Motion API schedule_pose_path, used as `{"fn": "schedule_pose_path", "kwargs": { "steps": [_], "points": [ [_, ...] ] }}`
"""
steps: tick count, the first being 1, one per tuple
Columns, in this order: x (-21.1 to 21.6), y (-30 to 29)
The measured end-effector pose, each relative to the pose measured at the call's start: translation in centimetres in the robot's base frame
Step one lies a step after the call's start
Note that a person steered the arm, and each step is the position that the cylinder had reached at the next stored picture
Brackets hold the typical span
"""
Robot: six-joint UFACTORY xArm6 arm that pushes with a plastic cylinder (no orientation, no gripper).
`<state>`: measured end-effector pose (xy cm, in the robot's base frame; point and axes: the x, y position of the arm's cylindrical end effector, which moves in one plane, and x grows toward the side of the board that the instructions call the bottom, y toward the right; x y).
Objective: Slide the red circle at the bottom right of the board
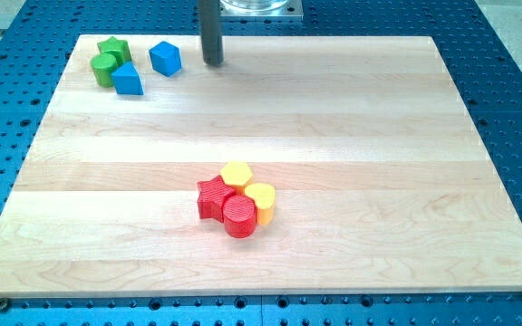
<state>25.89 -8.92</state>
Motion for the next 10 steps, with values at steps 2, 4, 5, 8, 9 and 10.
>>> {"fn": "schedule_pose_path", "kwargs": {
  "steps": [2,4,5,8,9,10],
  "points": [
    [0.1,-10.1],
    [1.3,-6.8],
    [5.2,-0.8],
    [13.6,-5.6],
    [19.4,-5.6],
    [19.7,-5.6]
  ]
}}
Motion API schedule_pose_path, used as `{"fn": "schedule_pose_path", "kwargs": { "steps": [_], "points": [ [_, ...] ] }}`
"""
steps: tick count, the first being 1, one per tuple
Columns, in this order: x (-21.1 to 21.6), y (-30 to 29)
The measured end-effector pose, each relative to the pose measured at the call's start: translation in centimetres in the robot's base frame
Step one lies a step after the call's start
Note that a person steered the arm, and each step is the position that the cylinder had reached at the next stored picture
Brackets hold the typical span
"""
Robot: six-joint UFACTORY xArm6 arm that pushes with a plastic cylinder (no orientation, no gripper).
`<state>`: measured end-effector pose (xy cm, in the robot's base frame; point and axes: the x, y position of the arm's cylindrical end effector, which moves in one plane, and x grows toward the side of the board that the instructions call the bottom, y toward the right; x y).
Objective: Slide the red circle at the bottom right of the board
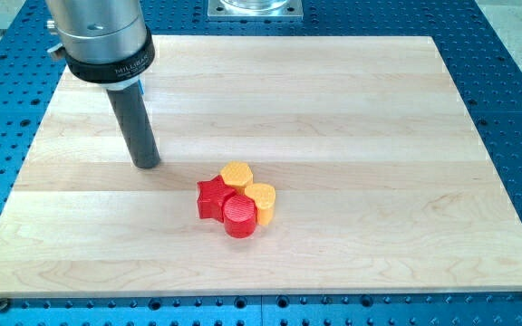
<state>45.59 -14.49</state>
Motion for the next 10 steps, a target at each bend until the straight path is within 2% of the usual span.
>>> {"fn": "schedule_pose_path", "kwargs": {
  "steps": [1,2,4,6,7,10],
  "points": [
    [0.5,1.6],
    [4.2,1.5],
    [6.2,0.7],
    [10.4,0.6],
    [10.4,1.0],
    [9.5,15.2]
  ]
}}
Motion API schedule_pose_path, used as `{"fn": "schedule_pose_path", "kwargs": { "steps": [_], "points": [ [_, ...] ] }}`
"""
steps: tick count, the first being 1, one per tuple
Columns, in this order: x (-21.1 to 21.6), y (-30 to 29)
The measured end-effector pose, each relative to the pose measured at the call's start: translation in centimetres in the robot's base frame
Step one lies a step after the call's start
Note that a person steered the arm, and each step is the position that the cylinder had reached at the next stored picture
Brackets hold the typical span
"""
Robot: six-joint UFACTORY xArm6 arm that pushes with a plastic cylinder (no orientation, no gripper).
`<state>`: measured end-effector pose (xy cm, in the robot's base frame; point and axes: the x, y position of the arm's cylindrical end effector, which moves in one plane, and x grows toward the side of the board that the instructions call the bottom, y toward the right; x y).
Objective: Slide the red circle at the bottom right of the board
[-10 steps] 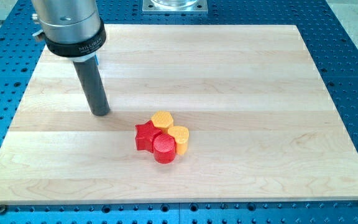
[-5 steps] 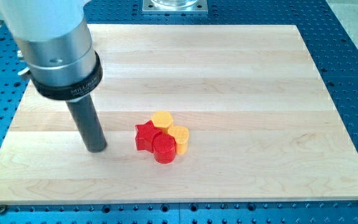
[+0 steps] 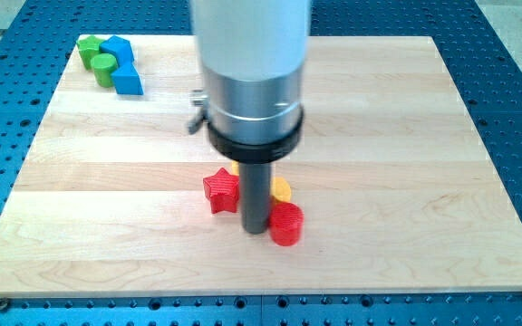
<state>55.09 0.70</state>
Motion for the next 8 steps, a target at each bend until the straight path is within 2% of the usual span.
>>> {"fn": "schedule_pose_path", "kwargs": {
  "steps": [3,4,5,6,8],
  "points": [
    [-0.3,12.6],
    [-1.8,8.6],
    [2.6,6.5],
    [6.1,6.7],
    [6.0,12.2]
  ]
}}
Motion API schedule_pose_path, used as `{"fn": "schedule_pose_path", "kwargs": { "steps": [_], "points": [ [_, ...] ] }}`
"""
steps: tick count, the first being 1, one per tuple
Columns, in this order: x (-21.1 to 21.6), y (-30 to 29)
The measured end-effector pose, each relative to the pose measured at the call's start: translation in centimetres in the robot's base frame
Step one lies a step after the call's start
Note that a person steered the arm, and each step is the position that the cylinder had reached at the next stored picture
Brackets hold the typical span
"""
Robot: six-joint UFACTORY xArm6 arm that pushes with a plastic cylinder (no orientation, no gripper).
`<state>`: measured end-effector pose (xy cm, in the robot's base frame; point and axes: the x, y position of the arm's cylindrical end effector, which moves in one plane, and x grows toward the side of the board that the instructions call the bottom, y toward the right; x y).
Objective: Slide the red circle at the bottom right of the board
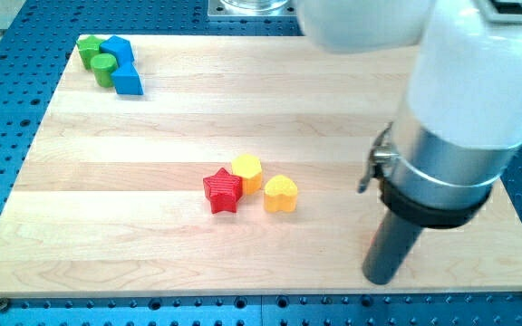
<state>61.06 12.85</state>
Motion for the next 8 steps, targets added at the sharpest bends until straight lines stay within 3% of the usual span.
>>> {"fn": "schedule_pose_path", "kwargs": {
  "steps": [1,2,5,6,7,8],
  "points": [
    [-0.1,-1.2],
    [-0.2,-7.4],
    [-2.4,1.0],
    [-3.1,1.7],
    [-7.1,1.0],
    [-7.3,1.4]
  ]
}}
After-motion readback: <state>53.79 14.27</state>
